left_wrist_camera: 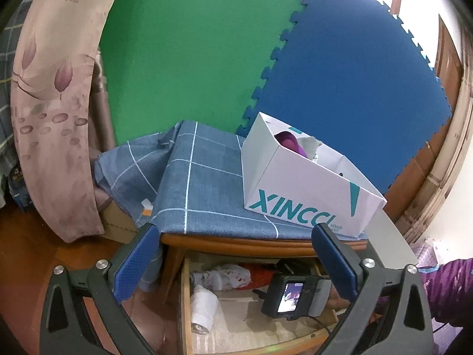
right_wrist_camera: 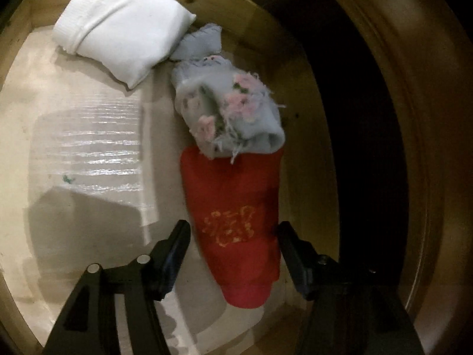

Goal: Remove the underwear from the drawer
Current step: 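Reach the right tool into the drawer and grasp the red briefs, then carry the red briefs with the right tool over the box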

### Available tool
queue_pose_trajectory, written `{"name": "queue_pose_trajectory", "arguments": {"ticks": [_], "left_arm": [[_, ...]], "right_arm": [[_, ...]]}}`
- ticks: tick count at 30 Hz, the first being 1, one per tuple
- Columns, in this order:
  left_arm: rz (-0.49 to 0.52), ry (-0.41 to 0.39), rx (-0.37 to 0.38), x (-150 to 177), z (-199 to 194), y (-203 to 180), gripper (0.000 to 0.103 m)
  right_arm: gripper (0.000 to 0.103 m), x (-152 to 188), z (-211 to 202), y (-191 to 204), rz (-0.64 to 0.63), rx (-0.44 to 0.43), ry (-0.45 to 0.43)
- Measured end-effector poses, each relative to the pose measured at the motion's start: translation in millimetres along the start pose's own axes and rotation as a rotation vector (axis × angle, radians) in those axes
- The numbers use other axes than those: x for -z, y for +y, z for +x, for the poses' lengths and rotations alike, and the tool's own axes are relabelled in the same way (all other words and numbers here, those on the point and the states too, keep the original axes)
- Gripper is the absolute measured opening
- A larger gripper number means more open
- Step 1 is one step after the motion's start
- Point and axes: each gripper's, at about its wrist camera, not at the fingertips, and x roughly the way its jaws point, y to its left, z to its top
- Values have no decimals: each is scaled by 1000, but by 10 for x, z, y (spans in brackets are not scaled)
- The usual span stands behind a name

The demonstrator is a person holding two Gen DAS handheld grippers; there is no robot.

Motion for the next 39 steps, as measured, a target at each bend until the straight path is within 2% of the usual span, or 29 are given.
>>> {"name": "queue_pose_trajectory", "arguments": {"ticks": [2, 4, 6, 8, 10, 13, 17, 22, 25, 34, 39], "left_arm": [[-7, 8, 8, 0, 27, 3, 102], [-8, 22, 17, 5, 62, -6, 102], [2, 33, 22, 16, 88, -33, 102], [27, 36, 20, 29, 93, -81, 102], [52, 33, 17, 43, 89, -124, 102], [73, 34, 19, 55, 95, -171, 102], [76, 56, 20, 65, 139, -183, 102], [52, 95, 15, 76, 207, -157, 102], [21, 100, 16, 76, 221, -113, 102], [-49, 135, -14, 94, 296, -18, 102], [-28, 147, -26, 112, 332, -56, 102]], "right_arm": [[61, 3, 20, -14, 8, -17, 3], [54, -5, 45, -78, 35, -73, 21], [52, -54, 207, -190, 44, -93, 41], [32, -110, 254, -239, 68, -132, 90], [28, -189, 309, -288, 63, -137, 115], [26, -210, 285, -316, 76, -183, 142], [24, -222, 161, -377, 131, -307, 174], [24, -194, -68, -489, 237, -461, 202], [24, -154, -213, -605, 291, -505, 203], [24, 56, -745, -925, 582, -653, 142], [24, 429, -1184, -1044, 801, -724, 58]]}}
